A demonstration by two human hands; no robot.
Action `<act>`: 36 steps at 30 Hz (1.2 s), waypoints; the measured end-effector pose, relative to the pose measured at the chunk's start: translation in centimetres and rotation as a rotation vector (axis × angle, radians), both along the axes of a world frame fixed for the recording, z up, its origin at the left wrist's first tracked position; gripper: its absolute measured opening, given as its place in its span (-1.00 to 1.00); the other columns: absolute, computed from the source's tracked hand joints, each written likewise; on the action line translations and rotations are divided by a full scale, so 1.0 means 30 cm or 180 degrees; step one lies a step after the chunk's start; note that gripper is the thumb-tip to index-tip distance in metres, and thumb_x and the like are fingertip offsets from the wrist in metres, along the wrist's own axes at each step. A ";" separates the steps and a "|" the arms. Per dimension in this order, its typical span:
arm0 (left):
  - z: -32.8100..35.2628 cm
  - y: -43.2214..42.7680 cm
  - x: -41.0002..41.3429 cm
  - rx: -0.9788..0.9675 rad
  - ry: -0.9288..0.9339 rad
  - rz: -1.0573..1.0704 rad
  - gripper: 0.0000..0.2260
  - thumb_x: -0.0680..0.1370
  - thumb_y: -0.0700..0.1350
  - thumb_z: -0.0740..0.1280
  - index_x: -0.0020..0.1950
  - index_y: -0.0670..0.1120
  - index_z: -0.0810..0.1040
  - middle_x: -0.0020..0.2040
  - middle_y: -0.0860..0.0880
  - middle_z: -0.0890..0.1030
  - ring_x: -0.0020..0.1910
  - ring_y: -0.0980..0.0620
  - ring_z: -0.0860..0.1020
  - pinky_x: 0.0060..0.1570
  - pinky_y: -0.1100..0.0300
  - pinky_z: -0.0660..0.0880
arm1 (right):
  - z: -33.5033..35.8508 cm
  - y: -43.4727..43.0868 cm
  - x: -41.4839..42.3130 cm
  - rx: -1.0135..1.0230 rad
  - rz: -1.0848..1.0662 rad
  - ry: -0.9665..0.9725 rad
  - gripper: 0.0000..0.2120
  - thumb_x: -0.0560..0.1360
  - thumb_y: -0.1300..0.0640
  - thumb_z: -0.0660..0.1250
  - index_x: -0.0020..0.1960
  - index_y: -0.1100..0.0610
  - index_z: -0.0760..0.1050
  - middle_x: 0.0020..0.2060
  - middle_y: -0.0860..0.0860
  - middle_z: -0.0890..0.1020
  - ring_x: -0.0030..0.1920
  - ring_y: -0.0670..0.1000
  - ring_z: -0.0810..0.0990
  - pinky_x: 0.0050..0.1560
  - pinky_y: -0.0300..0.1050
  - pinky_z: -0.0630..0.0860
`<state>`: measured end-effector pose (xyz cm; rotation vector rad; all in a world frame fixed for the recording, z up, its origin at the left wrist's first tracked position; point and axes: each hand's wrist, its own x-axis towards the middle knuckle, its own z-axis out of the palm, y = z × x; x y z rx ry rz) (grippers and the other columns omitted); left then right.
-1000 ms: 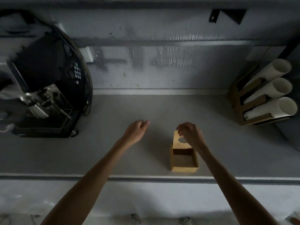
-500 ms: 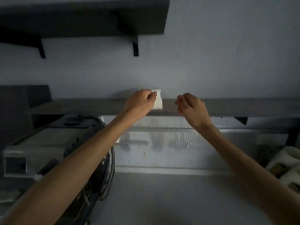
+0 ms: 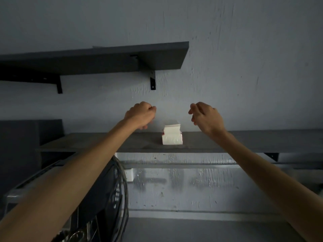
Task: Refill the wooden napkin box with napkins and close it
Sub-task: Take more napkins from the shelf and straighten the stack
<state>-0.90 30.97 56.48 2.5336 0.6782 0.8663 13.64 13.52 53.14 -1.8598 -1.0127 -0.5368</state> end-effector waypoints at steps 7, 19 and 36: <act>-0.123 0.132 0.144 -0.2076 -0.0408 -0.0106 -0.78 0.56 -0.19 0.10 -0.06 -0.26 0.51 -0.19 -0.22 0.58 -0.39 -0.09 0.51 -0.36 0.13 0.53 | -0.088 0.167 0.068 0.0143 -0.0194 0.1044 -0.59 0.49 -0.10 0.04 0.04 0.11 0.55 -0.09 0.10 0.67 -0.10 0.12 0.62 0.07 0.11 0.56; -0.159 0.097 0.337 -0.2743 -0.0264 -0.0220 -0.75 0.61 -0.02 0.07 -0.01 -0.18 0.41 -0.13 -0.17 0.54 -0.27 -0.04 0.51 -0.36 0.13 0.47 | -0.172 0.402 0.197 0.0179 -0.0044 0.2345 -0.51 0.52 -0.11 0.02 0.10 0.24 0.50 -0.03 0.21 0.54 -0.07 0.15 0.49 -0.04 0.00 0.40; -0.149 0.119 0.374 -0.3450 -0.0585 0.0111 -0.76 0.54 -0.02 0.33 0.03 -0.18 0.44 0.15 -0.16 0.56 0.07 -0.06 0.55 0.05 0.11 0.56 | -0.128 0.380 0.168 0.0369 -0.0019 0.2756 -0.52 0.55 -0.05 0.18 0.28 0.32 0.40 0.10 0.24 0.54 0.09 0.21 0.53 0.02 0.02 0.45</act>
